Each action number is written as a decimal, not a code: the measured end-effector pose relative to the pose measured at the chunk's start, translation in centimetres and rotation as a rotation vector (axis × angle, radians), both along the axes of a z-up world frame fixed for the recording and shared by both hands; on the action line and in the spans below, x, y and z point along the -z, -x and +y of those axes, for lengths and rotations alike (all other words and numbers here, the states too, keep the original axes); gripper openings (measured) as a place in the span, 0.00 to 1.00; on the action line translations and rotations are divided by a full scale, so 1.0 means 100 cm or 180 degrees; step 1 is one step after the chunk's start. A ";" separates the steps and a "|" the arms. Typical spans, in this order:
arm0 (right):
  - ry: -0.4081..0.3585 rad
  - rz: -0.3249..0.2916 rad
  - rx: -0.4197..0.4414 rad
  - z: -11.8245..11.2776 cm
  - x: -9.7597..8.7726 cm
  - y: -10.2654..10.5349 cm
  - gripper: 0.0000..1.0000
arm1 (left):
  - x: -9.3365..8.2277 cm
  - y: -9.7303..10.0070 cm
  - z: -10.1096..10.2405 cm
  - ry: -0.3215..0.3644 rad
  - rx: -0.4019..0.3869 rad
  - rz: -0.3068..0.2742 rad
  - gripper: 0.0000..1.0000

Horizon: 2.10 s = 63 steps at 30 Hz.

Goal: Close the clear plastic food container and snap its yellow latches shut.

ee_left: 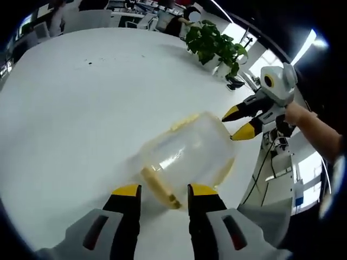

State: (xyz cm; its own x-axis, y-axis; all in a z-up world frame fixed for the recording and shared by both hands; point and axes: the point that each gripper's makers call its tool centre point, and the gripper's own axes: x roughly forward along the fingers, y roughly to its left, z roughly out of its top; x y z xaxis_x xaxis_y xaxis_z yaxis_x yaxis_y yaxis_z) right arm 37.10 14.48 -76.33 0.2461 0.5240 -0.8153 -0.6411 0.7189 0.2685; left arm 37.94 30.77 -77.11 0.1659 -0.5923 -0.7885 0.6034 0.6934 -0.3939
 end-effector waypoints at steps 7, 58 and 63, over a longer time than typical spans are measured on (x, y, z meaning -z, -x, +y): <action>-0.0041 0.0048 -0.0007 0.006 0.005 0.001 0.30 | -0.001 0.001 -0.005 0.0064 -0.0064 0.0038 0.29; -0.0221 0.0318 0.0291 0.019 0.000 0.010 0.24 | 0.010 0.000 -0.004 0.0206 -0.0488 0.0195 0.21; -0.0282 0.0311 0.0354 0.022 0.003 0.015 0.24 | 0.010 -0.001 -0.002 0.0208 -0.0494 0.0199 0.22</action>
